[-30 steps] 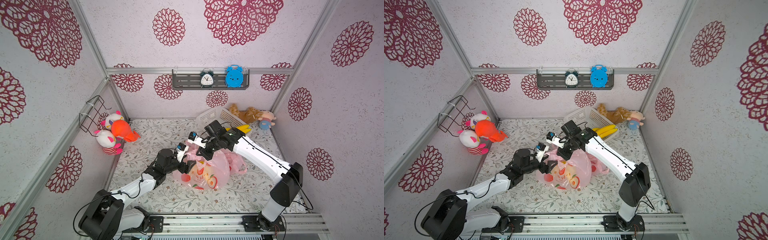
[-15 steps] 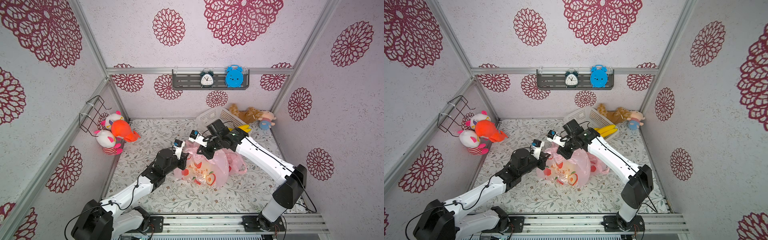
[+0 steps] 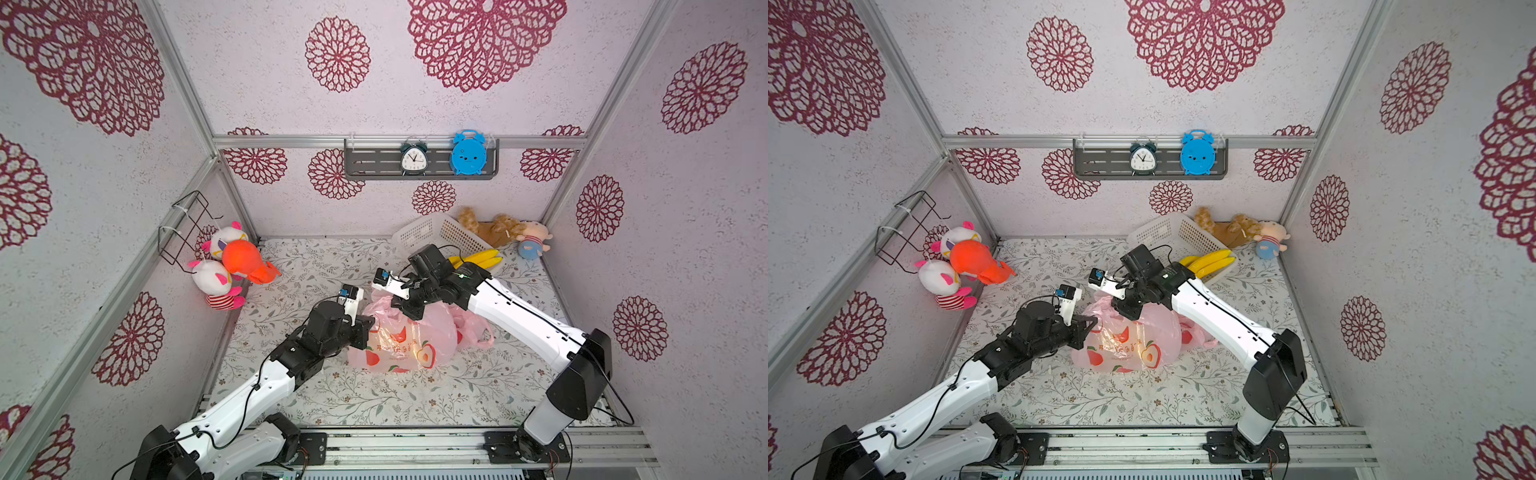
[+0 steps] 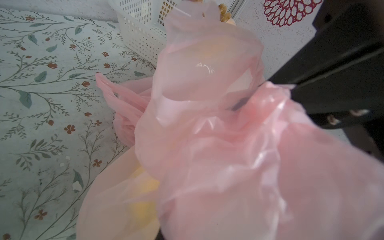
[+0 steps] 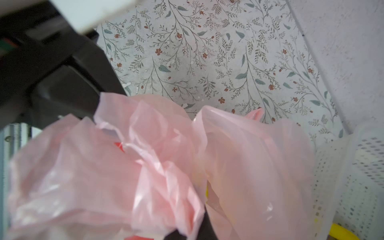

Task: Place the banana into a plastic bag & tie a knot
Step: Cross the plastic bag at the center of the board.

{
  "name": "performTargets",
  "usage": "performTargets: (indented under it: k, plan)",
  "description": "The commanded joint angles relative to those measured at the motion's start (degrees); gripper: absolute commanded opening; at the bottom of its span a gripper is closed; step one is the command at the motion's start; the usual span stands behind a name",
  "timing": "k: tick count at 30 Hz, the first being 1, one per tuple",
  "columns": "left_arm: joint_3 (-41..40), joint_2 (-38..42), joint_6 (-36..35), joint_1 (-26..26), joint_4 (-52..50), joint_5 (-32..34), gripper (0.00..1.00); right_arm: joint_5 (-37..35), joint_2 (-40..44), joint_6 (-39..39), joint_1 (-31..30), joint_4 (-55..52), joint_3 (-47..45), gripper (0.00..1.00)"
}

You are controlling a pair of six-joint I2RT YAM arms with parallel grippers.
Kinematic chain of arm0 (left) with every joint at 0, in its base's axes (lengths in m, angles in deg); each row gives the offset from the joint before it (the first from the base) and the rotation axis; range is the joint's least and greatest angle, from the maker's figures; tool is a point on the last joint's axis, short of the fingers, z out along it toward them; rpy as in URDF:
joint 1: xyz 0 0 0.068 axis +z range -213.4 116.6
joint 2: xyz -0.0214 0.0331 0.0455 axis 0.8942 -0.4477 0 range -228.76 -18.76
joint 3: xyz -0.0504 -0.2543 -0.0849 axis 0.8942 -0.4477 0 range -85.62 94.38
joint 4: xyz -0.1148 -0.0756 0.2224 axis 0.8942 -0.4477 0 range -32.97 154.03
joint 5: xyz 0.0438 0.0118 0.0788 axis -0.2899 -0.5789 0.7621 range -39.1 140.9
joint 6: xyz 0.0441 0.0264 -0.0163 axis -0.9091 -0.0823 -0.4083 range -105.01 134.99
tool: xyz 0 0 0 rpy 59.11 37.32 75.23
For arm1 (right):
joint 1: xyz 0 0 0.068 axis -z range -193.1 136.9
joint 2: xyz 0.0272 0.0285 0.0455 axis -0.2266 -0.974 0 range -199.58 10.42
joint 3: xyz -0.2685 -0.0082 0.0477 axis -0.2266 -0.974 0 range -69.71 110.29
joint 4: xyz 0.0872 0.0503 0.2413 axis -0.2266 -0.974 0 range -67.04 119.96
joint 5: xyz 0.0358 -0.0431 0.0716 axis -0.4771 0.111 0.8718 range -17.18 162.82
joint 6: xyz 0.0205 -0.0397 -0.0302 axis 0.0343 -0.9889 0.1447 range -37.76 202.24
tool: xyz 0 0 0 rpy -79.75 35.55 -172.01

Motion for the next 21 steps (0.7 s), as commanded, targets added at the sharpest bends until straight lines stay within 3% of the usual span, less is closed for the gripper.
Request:
performTargets:
  k: [1,3,6,11,16,21]
  plan:
    - [-0.96,0.72,2.28,0.48,-3.45,-4.44,0.02,-11.12,4.0,-9.78,1.48,7.32,-3.32,0.0]
    - [-0.81,0.56,2.42,0.55,-2.51,-6.5,0.07,-12.67,4.6,-11.45,1.16,13.49,-5.84,0.0]
    - [-0.29,2.21,3.03,1.42,-4.21,-4.14,0.2,-12.67,5.58,-16.09,0.86,19.86,-9.03,0.0]
    - [0.18,9.14,5.91,6.81,-6.9,-4.59,0.39,-11.43,10.54,-29.33,0.63,33.25,-20.2,0.0]
    - [5.74,13.26,5.47,9.76,-10.21,-2.99,0.46,-9.23,14.23,-33.1,0.46,42.34,-25.63,0.0]
    - [16.89,5.8,1.75,11.62,-11.13,-4.75,0.5,-3.79,17.48,-34.81,0.19,47.56,-27.08,0.0]
